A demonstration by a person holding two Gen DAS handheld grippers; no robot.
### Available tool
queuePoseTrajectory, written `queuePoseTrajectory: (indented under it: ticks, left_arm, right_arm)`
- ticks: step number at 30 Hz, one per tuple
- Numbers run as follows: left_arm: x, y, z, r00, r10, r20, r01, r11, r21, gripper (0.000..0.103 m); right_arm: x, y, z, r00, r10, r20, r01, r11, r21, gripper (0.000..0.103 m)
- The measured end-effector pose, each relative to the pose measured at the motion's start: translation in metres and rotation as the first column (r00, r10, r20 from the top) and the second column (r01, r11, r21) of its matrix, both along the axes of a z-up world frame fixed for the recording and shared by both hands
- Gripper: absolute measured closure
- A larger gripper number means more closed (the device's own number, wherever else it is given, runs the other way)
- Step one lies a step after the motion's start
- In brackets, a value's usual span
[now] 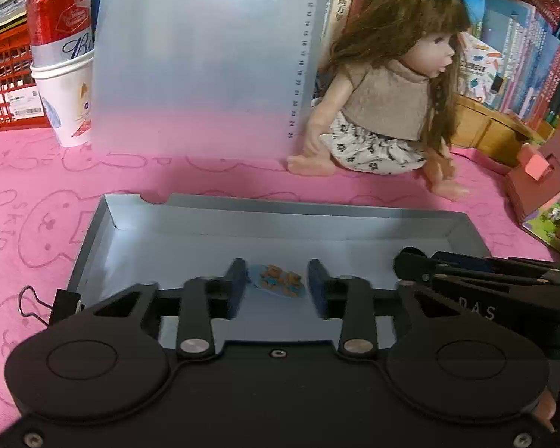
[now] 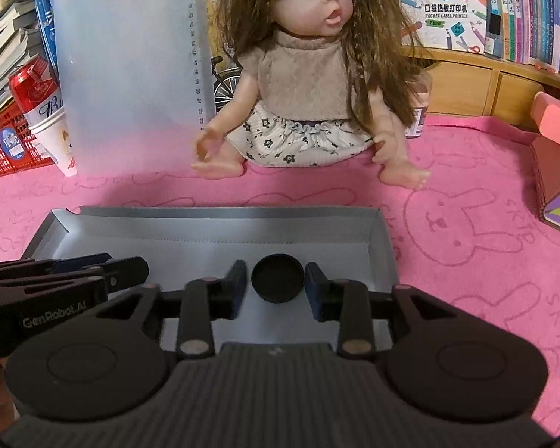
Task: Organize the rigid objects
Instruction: 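Lower into the white box and open the left tool while the right tool releases the black lid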
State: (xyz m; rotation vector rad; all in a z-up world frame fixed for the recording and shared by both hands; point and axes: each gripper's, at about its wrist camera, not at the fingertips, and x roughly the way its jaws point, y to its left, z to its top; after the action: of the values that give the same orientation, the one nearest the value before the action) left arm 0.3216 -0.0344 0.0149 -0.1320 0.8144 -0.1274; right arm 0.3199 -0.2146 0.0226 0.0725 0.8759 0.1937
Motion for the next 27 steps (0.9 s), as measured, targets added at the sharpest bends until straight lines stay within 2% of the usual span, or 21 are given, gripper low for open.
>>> queuePoseTrajectory:
  ticks: [5, 11, 13, 18, 27]
  left_arm:
    - [-0.009, -0.002, 0.009, 0.999, -0.013, 0.033, 0.012, 0.999, 0.034, 0.043]
    - [-0.024, 0.003, 0.023, 0.998, -0.017, 0.058, 0.017, 1.0, 0.013, 0.028]
    - [-0.029, 0.005, 0.026, 0.998, -0.021, 0.064, 0.02, 1.0, 0.009, 0.026]
    - [-0.044, 0.009, 0.036, 0.996, -0.028, 0.086, 0.028, 1.0, 0.001, 0.023]
    - [-0.072, 0.014, 0.048, 0.992, -0.054, 0.113, 0.055, 0.998, -0.006, 0.021]
  right_arm:
    - [-0.008, -0.004, 0.007, 1.0, -0.005, 0.02, 0.005, 1.0, -0.003, 0.044]
    - [-0.023, -0.011, 0.02, 0.998, 0.0, 0.058, -0.001, 1.0, 0.016, 0.034]
    - [-0.028, -0.012, 0.024, 0.998, 0.005, 0.066, -0.006, 1.0, 0.022, 0.028]
    - [-0.042, -0.015, 0.034, 0.996, 0.018, 0.09, -0.02, 1.0, 0.022, 0.02]
    - [-0.07, -0.021, 0.052, 0.988, 0.05, 0.144, -0.054, 0.998, 0.023, 0.014]
